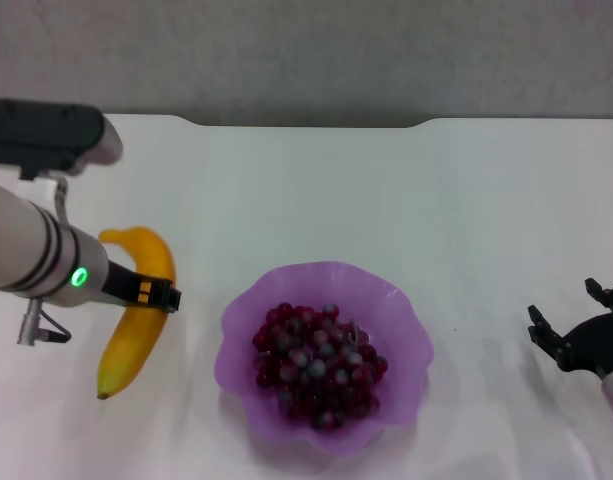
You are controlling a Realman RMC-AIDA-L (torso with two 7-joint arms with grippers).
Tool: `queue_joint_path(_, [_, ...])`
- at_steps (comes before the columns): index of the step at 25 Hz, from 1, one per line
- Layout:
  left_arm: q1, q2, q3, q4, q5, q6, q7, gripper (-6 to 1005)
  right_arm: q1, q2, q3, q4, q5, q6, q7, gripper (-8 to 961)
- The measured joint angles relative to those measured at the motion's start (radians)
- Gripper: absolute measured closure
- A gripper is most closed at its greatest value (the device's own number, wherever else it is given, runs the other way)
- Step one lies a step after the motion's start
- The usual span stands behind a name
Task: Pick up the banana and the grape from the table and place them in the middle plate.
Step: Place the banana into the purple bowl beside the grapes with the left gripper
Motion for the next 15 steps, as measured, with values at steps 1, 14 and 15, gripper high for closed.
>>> queue_joint_path(1, [0.011, 0.000, -0.013, -0.036, -0.022, -0.021, 0.018, 499, 0.000, 0.000, 0.000, 0.000, 0.000, 0.000, 0.000, 131])
queue_joint_path(14, [-0.027, -0.005, -0.013, -0.012, -0.440, -0.024, 0.206, 482, 0.002, -0.001, 0.001, 0.005, 0.000, -0.002, 0.000, 131])
queue_joint_path(15, [-0.036, -0.005, -0.002, 0.012, -0.469, -0.001, 0.215, 481, 0.003, -0.001, 0.001, 0.005, 0.000, -0.003, 0.000, 131])
